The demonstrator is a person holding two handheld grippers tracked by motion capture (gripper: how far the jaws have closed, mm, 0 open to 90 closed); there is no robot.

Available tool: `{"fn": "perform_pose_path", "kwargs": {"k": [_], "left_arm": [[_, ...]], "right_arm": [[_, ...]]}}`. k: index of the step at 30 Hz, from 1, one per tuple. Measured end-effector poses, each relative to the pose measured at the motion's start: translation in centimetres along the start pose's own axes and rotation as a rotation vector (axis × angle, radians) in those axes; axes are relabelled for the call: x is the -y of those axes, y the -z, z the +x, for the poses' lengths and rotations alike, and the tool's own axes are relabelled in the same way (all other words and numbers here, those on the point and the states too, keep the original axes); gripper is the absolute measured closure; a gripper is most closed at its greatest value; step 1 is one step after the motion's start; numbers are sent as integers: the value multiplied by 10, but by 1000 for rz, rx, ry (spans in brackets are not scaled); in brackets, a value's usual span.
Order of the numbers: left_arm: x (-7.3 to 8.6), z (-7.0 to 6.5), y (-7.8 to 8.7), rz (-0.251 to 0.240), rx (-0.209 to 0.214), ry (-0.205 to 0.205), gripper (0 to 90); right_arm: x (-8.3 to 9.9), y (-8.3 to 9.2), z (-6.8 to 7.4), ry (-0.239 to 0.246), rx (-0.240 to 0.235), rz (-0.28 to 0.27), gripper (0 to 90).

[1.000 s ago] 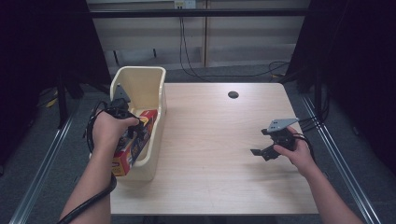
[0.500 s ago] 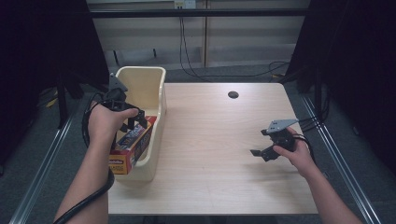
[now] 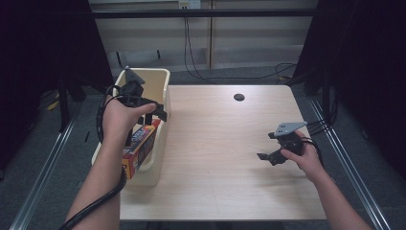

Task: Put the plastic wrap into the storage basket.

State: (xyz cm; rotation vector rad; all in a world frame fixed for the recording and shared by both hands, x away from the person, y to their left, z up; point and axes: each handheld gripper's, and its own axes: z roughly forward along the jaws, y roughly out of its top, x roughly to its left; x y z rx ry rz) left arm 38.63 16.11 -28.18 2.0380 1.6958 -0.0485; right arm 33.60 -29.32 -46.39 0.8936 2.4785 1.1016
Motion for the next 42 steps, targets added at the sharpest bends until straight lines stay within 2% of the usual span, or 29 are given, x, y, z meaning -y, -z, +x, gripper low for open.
{"fn": "perform_pose_path", "kwargs": {"k": [8,18,20,37,38,42], "left_arm": [[-3,-16,-6,-15,39,-54,167],[1,-33,-25,-16,84,-134,150],[3,-39,-30,-18,92,-143,145],[10,-52,-55,-8,141,-211,133],[11,-53,-57,-8,146,-205,133],[15,-56,-63,-7,170,-228,132]], "right_arm": [[0,0,0,-2,-1,0,25],[0,0,-1,-1,-3,-5,24],[0,-1,-1,-2,-5,-6,25],[0,-3,1,3,-4,-1,25],[0,-3,1,4,-4,-2,25],[1,-3,0,4,-4,-2,25]]}}
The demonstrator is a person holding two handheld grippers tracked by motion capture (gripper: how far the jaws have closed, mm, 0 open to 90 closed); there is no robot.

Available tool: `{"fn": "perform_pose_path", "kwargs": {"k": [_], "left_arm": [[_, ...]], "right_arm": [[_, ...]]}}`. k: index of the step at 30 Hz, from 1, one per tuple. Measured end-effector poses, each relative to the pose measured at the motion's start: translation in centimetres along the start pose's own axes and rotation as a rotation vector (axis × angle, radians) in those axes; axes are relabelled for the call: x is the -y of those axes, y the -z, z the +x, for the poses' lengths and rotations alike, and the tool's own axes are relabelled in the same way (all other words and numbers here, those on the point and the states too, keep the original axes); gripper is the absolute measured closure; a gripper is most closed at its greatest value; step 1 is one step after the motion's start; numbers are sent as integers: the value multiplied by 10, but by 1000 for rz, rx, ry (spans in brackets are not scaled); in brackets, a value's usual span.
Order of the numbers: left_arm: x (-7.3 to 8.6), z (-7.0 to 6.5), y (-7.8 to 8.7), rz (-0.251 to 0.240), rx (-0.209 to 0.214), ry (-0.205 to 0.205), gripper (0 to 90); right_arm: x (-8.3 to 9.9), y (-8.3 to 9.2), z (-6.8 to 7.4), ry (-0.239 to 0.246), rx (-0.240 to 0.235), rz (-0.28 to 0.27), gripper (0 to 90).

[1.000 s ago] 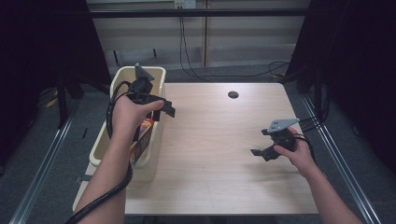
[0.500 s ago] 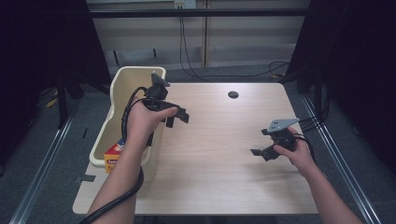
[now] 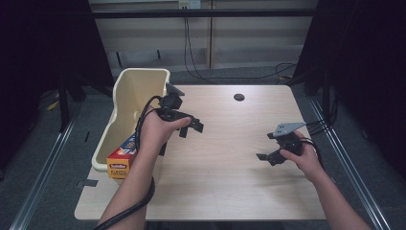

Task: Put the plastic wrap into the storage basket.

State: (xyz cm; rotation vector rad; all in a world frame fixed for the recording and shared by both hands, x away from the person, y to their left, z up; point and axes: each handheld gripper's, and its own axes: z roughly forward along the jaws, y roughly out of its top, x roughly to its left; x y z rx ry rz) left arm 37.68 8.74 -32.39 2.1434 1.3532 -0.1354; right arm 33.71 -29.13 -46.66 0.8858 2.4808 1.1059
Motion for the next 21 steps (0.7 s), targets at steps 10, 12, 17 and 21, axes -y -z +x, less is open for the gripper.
{"fn": "perform_pose_path", "kwargs": {"k": [10,12,17,21], "left_arm": [[8,-5,-18,-1,44,-31,132],[9,-6,-21,-6,51,-26,132],[14,-8,-28,-8,73,-34,130],[17,-8,-33,-9,85,-38,130]], "right_arm": [[0,-2,2,8,0,8,25],[0,-2,2,10,-4,8,24],[0,-4,3,8,-5,14,25],[0,-5,4,8,-1,19,25]]}}
